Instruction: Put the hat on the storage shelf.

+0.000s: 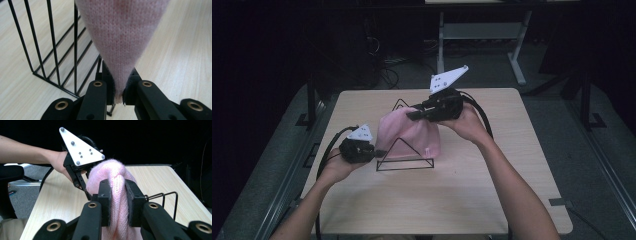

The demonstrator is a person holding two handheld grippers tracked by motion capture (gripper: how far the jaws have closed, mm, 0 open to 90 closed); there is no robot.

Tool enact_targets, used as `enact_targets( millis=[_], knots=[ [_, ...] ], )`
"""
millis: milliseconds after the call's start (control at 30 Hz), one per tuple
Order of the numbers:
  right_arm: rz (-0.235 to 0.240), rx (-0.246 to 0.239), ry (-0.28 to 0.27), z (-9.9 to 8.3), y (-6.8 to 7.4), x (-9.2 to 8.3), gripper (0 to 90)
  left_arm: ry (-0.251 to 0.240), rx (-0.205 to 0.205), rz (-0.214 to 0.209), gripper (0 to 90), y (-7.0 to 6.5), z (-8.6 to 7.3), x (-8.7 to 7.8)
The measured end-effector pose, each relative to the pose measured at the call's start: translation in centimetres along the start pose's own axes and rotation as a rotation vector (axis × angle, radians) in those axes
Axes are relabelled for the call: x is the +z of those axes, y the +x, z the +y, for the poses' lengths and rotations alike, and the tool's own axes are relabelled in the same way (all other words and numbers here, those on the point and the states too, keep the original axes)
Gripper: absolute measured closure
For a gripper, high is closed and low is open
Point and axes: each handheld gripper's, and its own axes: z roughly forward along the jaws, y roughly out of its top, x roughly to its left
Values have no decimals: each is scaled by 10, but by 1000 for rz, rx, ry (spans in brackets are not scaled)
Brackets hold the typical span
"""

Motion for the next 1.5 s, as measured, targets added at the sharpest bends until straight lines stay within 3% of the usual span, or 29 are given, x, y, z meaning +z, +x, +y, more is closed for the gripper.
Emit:
enact_targets(
  millis=[333, 667, 1000, 1133, 1267, 1367, 1500],
  knots=[
    [13, 7, 13, -8, 5, 10, 761, 60, 9, 13, 825, 1, -6, 6],
    [32, 25, 44, -18, 6, 21, 760, 85, -23, -4, 823, 4, -20, 14],
    [34, 39, 72, -25, 5, 29, 756, 132, -13, 13, 820, 5, -22, 18],
    [30, 48, 80, -26, 7, 32, 752, 120, -20, 16, 795, 6, -25, 16],
    [22, 64, 85, -26, 6, 34, 746, 67, -60, -8, 672, 11, -29, 7],
    [18, 59, 87, -26, 6, 35, 747, 24, -66, -29, 703, 12, -29, 0],
    [22, 62, 81, -25, 7, 39, 749, 29, -44, -27, 797, 11, -24, 0]
  ],
)
